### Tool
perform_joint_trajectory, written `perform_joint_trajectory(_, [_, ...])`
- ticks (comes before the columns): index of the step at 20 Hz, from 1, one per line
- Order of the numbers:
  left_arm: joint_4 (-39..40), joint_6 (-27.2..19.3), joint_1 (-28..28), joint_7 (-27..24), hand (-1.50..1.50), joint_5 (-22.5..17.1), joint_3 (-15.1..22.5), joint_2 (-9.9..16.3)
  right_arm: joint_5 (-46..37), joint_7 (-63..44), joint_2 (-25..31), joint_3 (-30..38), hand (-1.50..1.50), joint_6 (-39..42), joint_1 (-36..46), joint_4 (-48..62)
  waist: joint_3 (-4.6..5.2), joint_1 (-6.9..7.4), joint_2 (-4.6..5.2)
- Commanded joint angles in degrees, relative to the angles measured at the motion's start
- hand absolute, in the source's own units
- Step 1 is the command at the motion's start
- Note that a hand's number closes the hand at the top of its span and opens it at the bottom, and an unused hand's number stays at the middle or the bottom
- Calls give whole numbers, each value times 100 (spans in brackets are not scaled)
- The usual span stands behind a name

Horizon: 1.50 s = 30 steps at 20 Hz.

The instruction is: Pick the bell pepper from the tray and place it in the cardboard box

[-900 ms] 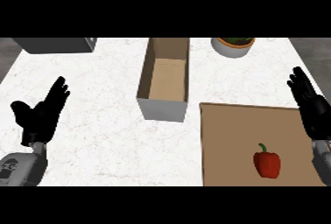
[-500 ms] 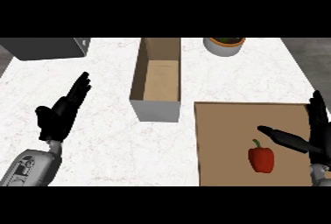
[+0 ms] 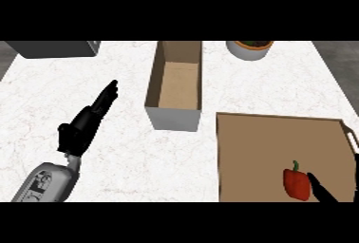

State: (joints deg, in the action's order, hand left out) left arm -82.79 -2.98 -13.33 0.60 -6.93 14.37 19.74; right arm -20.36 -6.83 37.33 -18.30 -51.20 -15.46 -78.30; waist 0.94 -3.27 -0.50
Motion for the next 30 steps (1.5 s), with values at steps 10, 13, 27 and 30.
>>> perform_joint_trajectory(10, [-293, -44, -16, 217, 0, 159, 297, -184, -1859, -3047, 433, -821, -150, 1148, -1293, -2470, 5, 197, 44])
perform_joint_trajectory(13, [-159, -33, -105, 154, 0, 238, 270, -154, -2188, -4111, 571, -822, -150, 1851, -1282, -3369, -8, 219, 67])
perform_joint_trajectory(27, [-209, 113, -282, 379, 0, 246, 151, -371, -3461, -7069, -966, -1146, -150, 4761, 434, -4456, -86, 384, 68])
perform_joint_trajectory(30, [-307, 76, -59, 162, 0, 378, 233, -402, -3454, -7037, -1265, -1064, -150, 4893, 506, -4056, -87, 392, 68])
